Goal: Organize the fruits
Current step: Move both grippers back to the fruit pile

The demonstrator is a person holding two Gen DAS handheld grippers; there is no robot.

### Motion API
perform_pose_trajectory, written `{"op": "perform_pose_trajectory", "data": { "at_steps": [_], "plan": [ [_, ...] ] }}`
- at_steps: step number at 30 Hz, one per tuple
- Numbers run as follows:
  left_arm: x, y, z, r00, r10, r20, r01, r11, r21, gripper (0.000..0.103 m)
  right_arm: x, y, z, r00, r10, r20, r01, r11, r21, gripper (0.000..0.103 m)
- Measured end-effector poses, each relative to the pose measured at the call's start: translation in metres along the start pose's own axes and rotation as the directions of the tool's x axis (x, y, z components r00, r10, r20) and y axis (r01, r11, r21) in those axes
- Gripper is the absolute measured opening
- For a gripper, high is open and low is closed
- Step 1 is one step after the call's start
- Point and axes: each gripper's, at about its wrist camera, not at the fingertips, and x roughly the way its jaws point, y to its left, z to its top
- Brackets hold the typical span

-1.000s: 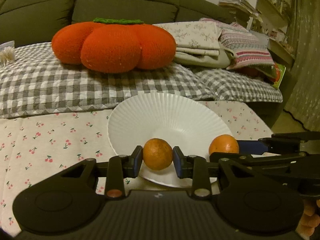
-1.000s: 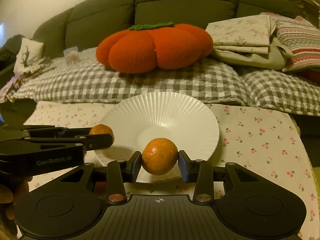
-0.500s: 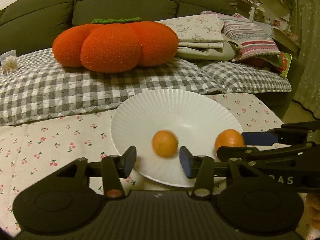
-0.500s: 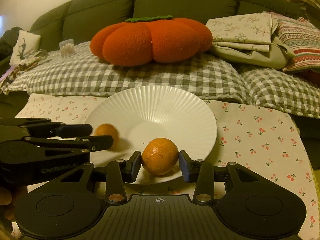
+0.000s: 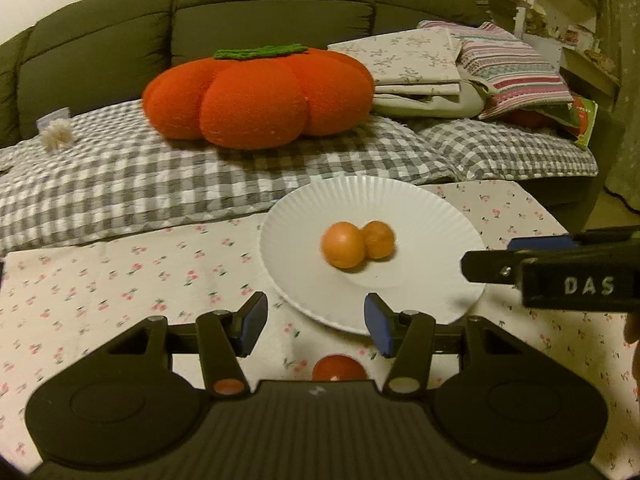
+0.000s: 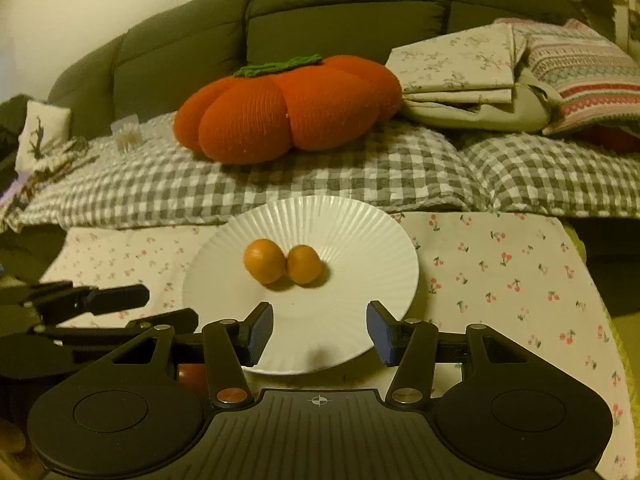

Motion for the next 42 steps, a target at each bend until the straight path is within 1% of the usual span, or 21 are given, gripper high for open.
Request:
{"op": "perform_pose_trajectory", "data": {
  "at_steps": [2,3,6,9,11,12,14,15,17,19,20,21,23,27,32,35,38,42],
  "plan": [
    [-0.008,0.002,-0.002,1.0,0.012,-0.007,-0.012,1.0,-0.01,0.054,-0.007,0.001,0.0,1.0,0.01,-0.007,-0.01,1.0,0.029,0.053],
    [-0.012,0.003,-0.004,1.0,0.017,-0.012,-0.017,1.0,-0.013,0.056,-0.011,0.001,-0.001,1.0,0.016,-0.011,-0.016,0.999,0.041,0.056],
    [-0.021,0.005,-0.008,0.998,0.05,-0.029,-0.051,0.999,-0.019,0.06,-0.021,0.004,-0.007,0.999,0.023,-0.027,-0.021,0.998,0.059,0.062],
    [-0.029,0.007,-0.013,0.996,0.079,-0.045,-0.08,0.997,-0.022,0.062,-0.025,0.009,-0.014,0.997,0.025,-0.067,-0.021,0.999,0.049,0.062],
    [-0.036,0.008,-0.018,0.994,0.093,-0.05,-0.094,0.995,-0.021,0.068,-0.03,0.01,-0.019,0.995,0.033,-0.091,-0.027,0.998,0.06,0.062],
    [-0.041,0.008,-0.021,0.994,0.099,-0.054,-0.101,0.995,-0.025,0.071,-0.033,0.009,-0.022,0.994,0.04,-0.102,-0.033,0.997,0.07,0.063],
    [-0.048,0.01,-0.026,0.993,0.102,-0.065,-0.104,0.994,-0.03,0.072,-0.038,0.01,-0.027,0.991,0.049,-0.128,-0.038,0.995,0.092,0.068],
    [-0.052,0.01,-0.028,0.992,0.102,-0.07,-0.104,0.994,-0.029,0.073,-0.041,0.01,-0.029,0.989,0.056,-0.139,-0.043,0.994,0.101,0.068],
    [-0.06,0.012,-0.034,0.991,0.114,-0.075,-0.116,0.993,-0.025,0.076,-0.046,0.013,-0.033,0.985,0.074,-0.153,-0.059,0.993,0.102,0.068],
    [-0.067,0.014,-0.039,0.988,0.131,-0.083,-0.133,0.991,-0.022,0.081,-0.051,0.017,-0.034,0.983,0.093,-0.157,-0.078,0.992,0.099,0.068],
    [-0.069,0.015,-0.041,0.987,0.134,-0.09,-0.136,0.99,-0.023,0.082,-0.053,0.019,-0.035,0.982,0.102,-0.157,-0.087,0.991,0.099,0.07],
    [-0.072,0.016,-0.044,0.987,0.129,-0.1,-0.132,0.991,-0.026,0.083,-0.055,0.02,-0.034,0.982,0.108,-0.156,-0.094,0.991,0.1,0.073],
    [-0.074,0.021,-0.046,0.987,0.113,-0.115,-0.118,0.992,-0.038,0.084,-0.056,0.021,-0.035,0.982,0.109,-0.153,-0.095,0.99,0.1,0.076],
    [-0.07,0.028,-0.046,0.988,0.08,-0.131,-0.089,0.994,-0.065,0.084,-0.052,0.022,-0.037,0.982,0.092,-0.167,-0.077,0.993,0.092,0.077],
    [-0.064,0.023,-0.054,0.988,0.058,-0.146,-0.063,0.998,-0.03,0.083,-0.049,0.013,-0.038,0.981,0.087,-0.174,-0.065,0.989,0.131,0.077],
    [-0.059,0.015,-0.061,0.986,0.021,-0.165,-0.022,1.0,-0.002,0.083,-0.047,0.007,-0.038,0.979,0.094,-0.18,-0.064,0.984,0.165,0.077],
    [-0.055,0.008,-0.067,0.981,-0.02,-0.19,0.022,1.0,0.006,0.079,-0.042,0.006,-0.041,0.977,0.097,-0.191,-0.061,0.981,0.186,0.077],
    [-0.05,0.0,-0.073,0.977,-0.061,-0.204,0.068,0.997,0.027,0.066,-0.035,0.006,-0.046,0.971,0.105,-0.215,-0.061,0.977,0.203,0.077]
  ]
}}
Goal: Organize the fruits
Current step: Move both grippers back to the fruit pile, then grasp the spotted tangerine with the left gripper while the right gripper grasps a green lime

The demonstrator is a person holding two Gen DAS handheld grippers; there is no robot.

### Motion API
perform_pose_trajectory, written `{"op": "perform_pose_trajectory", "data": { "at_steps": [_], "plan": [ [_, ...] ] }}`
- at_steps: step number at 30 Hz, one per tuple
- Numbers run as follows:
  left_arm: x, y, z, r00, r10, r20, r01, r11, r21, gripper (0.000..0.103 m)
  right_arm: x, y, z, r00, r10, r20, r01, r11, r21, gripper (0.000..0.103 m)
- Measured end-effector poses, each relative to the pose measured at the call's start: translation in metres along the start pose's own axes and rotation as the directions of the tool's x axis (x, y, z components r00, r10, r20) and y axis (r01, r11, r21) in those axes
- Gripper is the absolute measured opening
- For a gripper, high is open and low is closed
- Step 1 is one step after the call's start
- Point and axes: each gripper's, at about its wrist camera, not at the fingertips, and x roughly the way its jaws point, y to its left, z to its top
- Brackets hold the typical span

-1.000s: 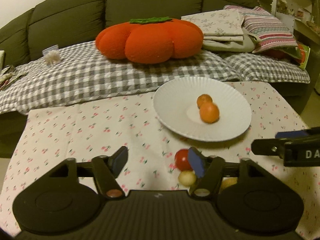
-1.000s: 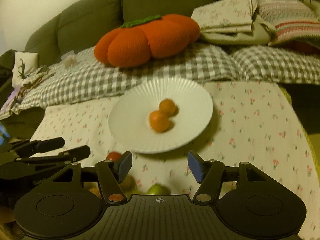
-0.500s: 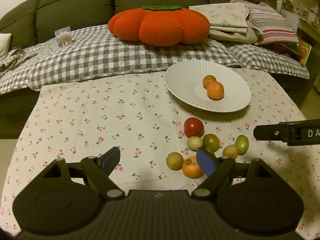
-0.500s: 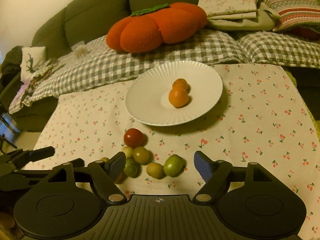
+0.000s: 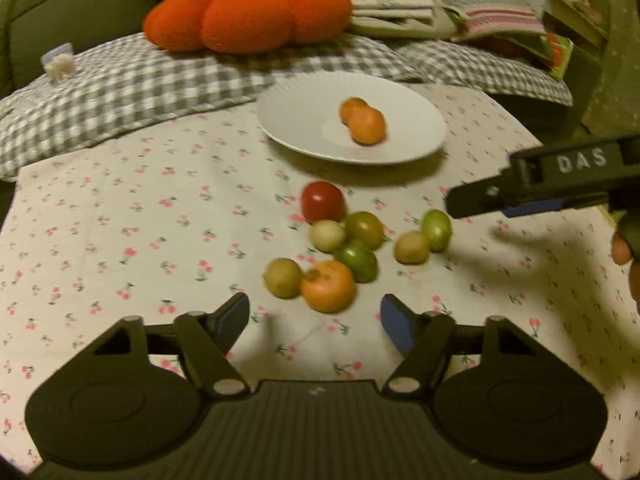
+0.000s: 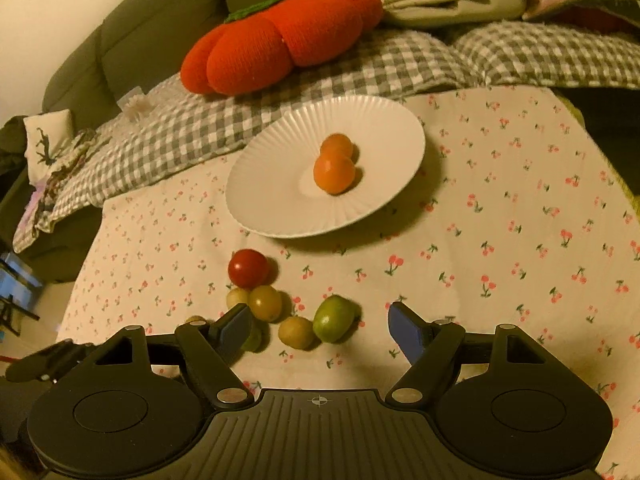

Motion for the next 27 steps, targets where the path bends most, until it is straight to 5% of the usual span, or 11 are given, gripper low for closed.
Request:
{"op": "perform_pose_trajectory", "data": {
  "at_steps": [15,27],
  "plan": [
    [0.027,-0.001,-0.002,0.999,-0.029,-0.013,0.029,0.999,-0.031,0.06,0.013,-0.014,0.001,1.0,-0.002,-0.019,0.004,0.997,0.083,0.076],
    [0.036,0.001,0.001,1.0,-0.01,0.004,0.01,0.999,-0.043,0.033,0.016,-0.013,0.001,1.0,-0.012,-0.02,0.014,0.997,0.075,0.076]
  ]
}}
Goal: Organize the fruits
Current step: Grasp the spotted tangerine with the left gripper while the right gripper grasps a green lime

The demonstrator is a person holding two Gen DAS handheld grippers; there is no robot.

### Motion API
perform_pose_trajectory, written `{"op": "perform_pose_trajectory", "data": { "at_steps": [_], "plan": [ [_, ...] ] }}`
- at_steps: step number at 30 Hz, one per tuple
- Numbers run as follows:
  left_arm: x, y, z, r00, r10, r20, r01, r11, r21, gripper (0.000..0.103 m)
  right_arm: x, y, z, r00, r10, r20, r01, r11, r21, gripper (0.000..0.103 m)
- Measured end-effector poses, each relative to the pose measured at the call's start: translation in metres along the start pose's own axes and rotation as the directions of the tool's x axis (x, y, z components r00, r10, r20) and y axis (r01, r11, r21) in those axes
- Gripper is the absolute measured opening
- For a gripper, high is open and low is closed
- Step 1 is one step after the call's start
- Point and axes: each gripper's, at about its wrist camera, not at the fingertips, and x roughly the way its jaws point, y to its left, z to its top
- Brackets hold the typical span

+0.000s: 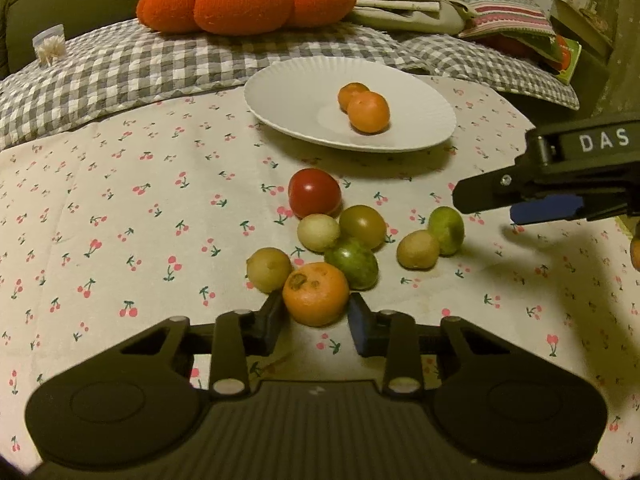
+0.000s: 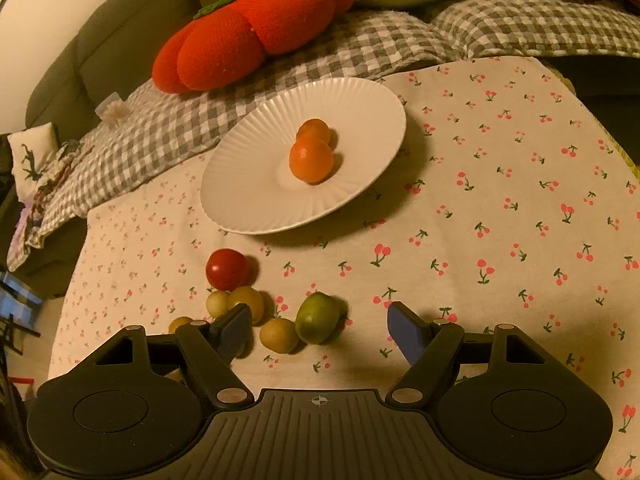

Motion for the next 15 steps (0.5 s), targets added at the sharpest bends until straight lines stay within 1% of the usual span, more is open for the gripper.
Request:
{"op": "perform_pose_trajectory", "data": {
  "at_steps": [4,10,12,14,15],
  "plan": [
    [-0.005,0.001,0.0,1.0,-0.011,0.001,0.011,1.0,-0.015,0.033,0.002,-0.003,0.001,1.0,-0.007,0.002,0.007,1.0,0.007,0.075],
    [-0.012,0.0,-0.002,1.0,0.004,0.003,-0.004,1.0,-0.021,0.033,0.006,-0.002,0.002,1.0,-0.01,0.002,0.01,1.0,0.008,0.074],
    [-0.014,0.001,-0.002,1.0,0.009,0.002,-0.009,1.0,-0.024,0.033,0.009,-0.001,0.001,1.0,-0.007,-0.002,0.007,1.0,0.007,0.07],
    [-0.015,0.002,-0.002,1.0,0.009,0.002,-0.009,1.0,-0.029,0.033,0.013,0.0,-0.001,1.0,-0.004,-0.013,0.004,1.0,0.009,0.068],
    [-0.016,0.002,-0.002,1.0,0.01,0.002,-0.01,0.999,-0.03,0.033,0.015,0.0,-0.001,1.0,-0.003,-0.018,0.003,1.0,0.012,0.065]
  ]
}}
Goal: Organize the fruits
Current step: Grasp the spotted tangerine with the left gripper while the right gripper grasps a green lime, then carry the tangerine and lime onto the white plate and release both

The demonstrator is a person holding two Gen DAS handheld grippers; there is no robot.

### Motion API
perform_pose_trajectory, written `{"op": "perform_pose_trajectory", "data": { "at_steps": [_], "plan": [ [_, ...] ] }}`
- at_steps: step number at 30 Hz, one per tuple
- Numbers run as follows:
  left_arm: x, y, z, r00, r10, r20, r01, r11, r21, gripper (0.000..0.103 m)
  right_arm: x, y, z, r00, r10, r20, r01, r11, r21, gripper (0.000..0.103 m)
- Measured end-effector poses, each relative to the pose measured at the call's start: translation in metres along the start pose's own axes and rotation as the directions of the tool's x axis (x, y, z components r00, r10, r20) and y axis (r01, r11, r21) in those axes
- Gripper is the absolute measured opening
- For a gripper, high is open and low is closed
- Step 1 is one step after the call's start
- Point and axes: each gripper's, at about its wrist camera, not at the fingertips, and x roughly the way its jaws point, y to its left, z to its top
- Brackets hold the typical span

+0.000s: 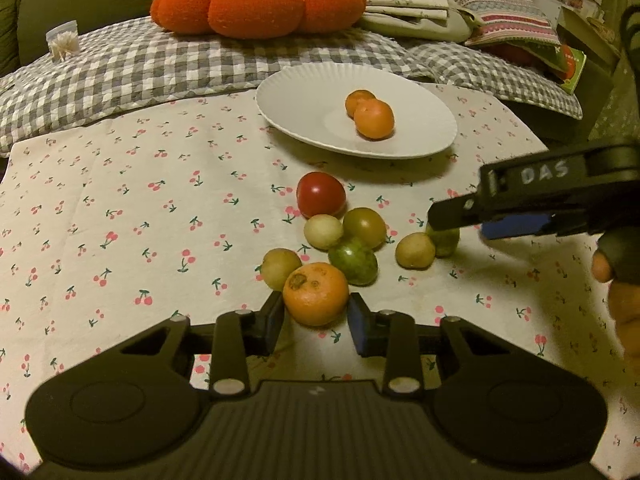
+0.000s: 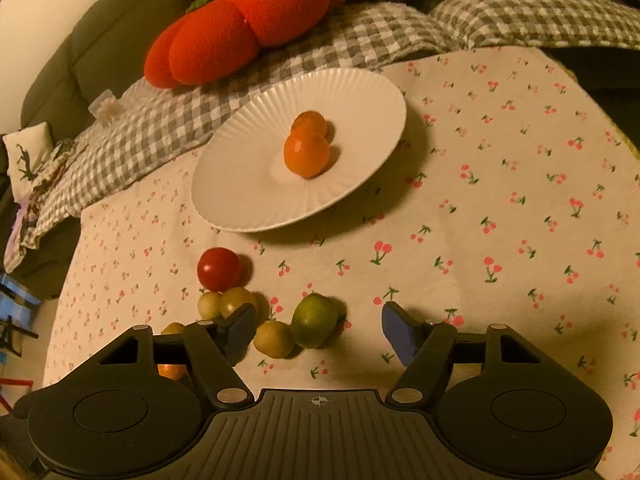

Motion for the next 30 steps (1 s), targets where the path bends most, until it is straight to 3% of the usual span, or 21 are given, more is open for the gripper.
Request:
{"op": "perform_pose_trajectory", "data": {
  "at_steps": [7,11,30],
  "plan": [
    [-0.005,-0.003,0.0,1.0,0.016,0.013,-0.016,1.0,0.0,0.033,0.016,0.003,-0.003,1.0,-0.001,-0.011,0.001,1.0,0.005,0.049],
    [-0.008,-0.004,0.001,0.999,0.032,0.028,-0.032,0.999,0.007,0.033,0.017,0.009,-0.002,1.0,-0.005,0.009,0.005,1.0,-0.005,0.026],
    [-0.015,-0.007,0.006,0.995,0.064,0.078,-0.066,0.997,0.036,0.033,-0.002,0.011,0.003,0.998,0.031,0.063,-0.031,1.0,-0.003,0.026]
  ]
}}
